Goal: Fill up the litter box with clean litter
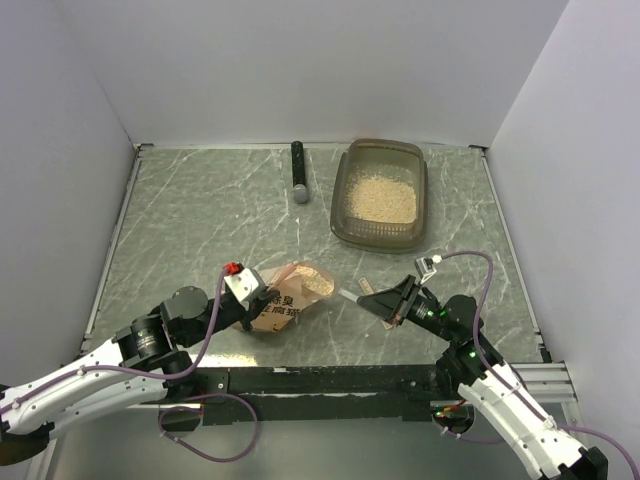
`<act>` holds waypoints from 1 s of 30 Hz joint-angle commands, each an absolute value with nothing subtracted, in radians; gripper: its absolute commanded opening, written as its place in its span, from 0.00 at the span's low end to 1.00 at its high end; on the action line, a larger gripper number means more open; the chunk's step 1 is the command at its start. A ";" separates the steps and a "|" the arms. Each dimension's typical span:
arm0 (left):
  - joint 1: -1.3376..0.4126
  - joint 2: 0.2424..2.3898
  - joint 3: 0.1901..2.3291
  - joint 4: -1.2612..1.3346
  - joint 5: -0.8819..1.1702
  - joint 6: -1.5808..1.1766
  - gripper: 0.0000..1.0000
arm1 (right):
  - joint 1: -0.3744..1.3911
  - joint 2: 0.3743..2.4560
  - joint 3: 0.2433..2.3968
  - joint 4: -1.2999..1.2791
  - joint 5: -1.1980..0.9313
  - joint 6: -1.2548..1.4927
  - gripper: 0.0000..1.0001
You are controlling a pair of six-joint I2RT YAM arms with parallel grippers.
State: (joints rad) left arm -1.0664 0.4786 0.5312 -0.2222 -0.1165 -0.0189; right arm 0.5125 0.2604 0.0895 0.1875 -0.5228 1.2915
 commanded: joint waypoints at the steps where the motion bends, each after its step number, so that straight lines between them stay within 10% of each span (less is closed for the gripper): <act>1: -1.069 0.471 0.546 -0.176 -0.129 -0.012 0.01 | 0.509 0.226 0.115 0.115 -0.472 1.318 0.00; 30: -1.068 0.456 0.561 -0.193 -0.222 -0.032 0.01 | 0.509 0.276 0.319 0.081 -0.322 1.377 0.00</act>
